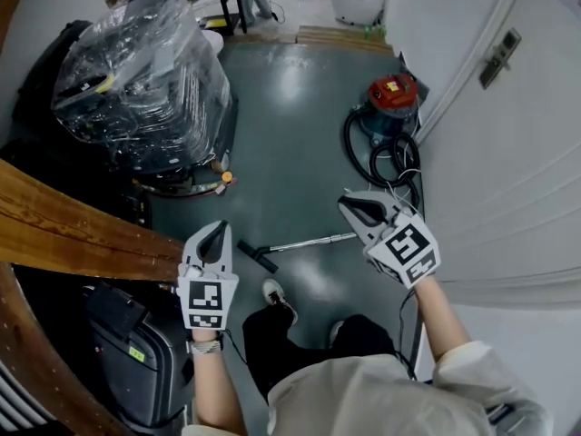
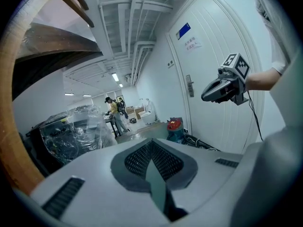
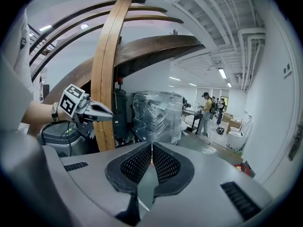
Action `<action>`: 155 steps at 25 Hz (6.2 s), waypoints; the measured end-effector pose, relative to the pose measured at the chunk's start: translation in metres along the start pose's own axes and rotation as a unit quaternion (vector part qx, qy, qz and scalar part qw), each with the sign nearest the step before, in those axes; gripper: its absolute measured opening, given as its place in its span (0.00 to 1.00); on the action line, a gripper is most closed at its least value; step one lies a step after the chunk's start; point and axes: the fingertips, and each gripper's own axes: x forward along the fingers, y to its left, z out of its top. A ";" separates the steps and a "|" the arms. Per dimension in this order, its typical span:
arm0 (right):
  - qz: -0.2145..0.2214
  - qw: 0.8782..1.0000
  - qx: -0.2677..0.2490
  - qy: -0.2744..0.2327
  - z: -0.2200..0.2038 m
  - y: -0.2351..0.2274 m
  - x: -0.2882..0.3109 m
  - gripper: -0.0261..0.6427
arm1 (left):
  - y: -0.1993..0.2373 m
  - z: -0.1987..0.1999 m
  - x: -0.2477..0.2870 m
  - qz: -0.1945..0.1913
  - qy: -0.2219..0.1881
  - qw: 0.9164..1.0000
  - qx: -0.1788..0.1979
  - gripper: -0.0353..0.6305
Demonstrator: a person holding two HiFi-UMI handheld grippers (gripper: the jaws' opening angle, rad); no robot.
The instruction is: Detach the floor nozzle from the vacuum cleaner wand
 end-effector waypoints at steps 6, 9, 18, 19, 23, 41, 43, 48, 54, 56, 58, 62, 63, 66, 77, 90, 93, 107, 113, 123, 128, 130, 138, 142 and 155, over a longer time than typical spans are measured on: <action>0.005 1.000 -0.006 0.000 -0.026 -0.007 0.033 0.08 | 0.017 -0.041 0.024 0.017 -0.001 1.000 -0.010 0.05; 0.009 1.000 -0.018 0.003 -0.048 -0.012 0.050 0.08 | 0.019 -0.064 0.039 0.019 -0.001 1.000 -0.006 0.05; 0.010 1.000 -0.017 -0.013 -0.103 -0.010 0.082 0.08 | 0.029 -0.144 0.073 0.037 0.006 0.999 -0.017 0.05; 0.010 1.000 -0.014 -0.012 -0.113 -0.012 0.086 0.08 | 0.031 -0.155 0.078 0.041 0.005 0.999 -0.020 0.05; 0.006 0.999 -0.029 -0.021 -0.158 -0.022 0.116 0.08 | 0.033 -0.211 0.110 0.054 0.009 0.998 -0.013 0.05; -0.005 0.998 -0.042 -0.038 -0.364 -0.043 0.208 0.08 | -0.040 -0.401 0.209 0.044 0.008 0.999 0.011 0.05; 0.003 0.999 -0.037 -0.033 -0.380 -0.040 0.213 0.08 | -0.050 -0.413 0.211 0.036 0.013 0.999 0.012 0.05; 0.034 0.999 -0.022 -0.005 -0.423 -0.029 0.238 0.08 | -0.074 -0.449 0.222 -0.002 0.034 0.999 0.007 0.05; 0.052 0.998 -0.021 0.023 -0.468 -0.012 0.284 0.08 | -0.092 -0.504 0.251 -0.073 0.074 0.994 0.046 0.05; 0.059 0.998 -0.017 0.027 -0.481 -0.004 0.302 0.08 | -0.089 -0.522 0.263 -0.087 0.083 0.991 0.053 0.05; 0.065 0.997 -0.006 0.033 -0.496 0.005 0.321 0.08 | -0.084 -0.539 0.273 -0.095 0.089 0.990 0.050 0.05; 0.078 0.996 0.012 0.047 -0.526 0.026 0.356 0.08 | -0.073 -0.573 0.292 -0.098 0.100 0.990 0.034 0.05; 0.083 0.995 0.015 0.050 -0.534 0.032 0.364 0.08 | -0.073 -0.582 0.296 -0.101 0.104 0.989 0.030 0.05; 0.094 0.993 0.026 0.063 -0.558 0.051 0.385 0.08 | -0.079 -0.609 0.303 -0.119 0.116 0.986 0.021 0.05; 0.157 0.982 0.000 0.107 -0.632 0.097 0.441 0.08 | -0.116 -0.708 0.332 -0.179 0.161 0.969 0.064 0.05; 0.236 0.956 -0.042 0.167 -0.706 0.125 0.456 0.14 | -0.138 -0.760 0.330 -0.214 0.213 0.951 0.075 0.14; 0.251 0.951 -0.049 0.176 -0.713 0.131 0.459 0.25 | -0.145 -0.768 0.334 -0.227 0.223 0.945 0.078 0.18; 0.290 0.920 -0.086 0.248 -0.768 0.142 0.471 0.36 | -0.171 -0.808 0.340 -0.303 0.278 0.907 0.095 0.43; 0.283 0.915 -0.102 0.267 -0.783 0.138 0.475 0.36 | -0.175 -0.820 0.349 -0.308 0.290 0.899 0.111 0.44; 0.296 0.900 -0.137 0.288 -0.799 0.142 0.476 0.36 | -0.182 -0.836 0.357 -0.314 0.309 0.891 0.112 0.41; 0.313 0.874 -0.190 0.318 -0.809 0.145 0.474 0.26 | -0.184 -0.834 0.355 -0.315 0.302 0.892 0.116 0.40; 0.325 0.871 -0.187 0.318 -0.808 0.149 0.471 0.26 | -0.186 -0.835 0.349 -0.318 0.296 0.893 0.116 0.40; 0.340 0.867 -0.173 0.322 -0.811 0.153 0.462 0.26 | -0.188 -0.829 0.342 -0.306 0.283 0.899 0.133 0.39; 0.336 0.868 -0.171 0.323 -0.811 0.153 0.461 0.26 | -0.185 -0.825 0.341 -0.300 0.268 0.904 0.147 0.39; 0.343 0.868 -0.161 0.321 -0.802 0.150 0.458 0.26 | -0.179 -0.807 0.340 -0.259 0.233 0.915 0.203 0.39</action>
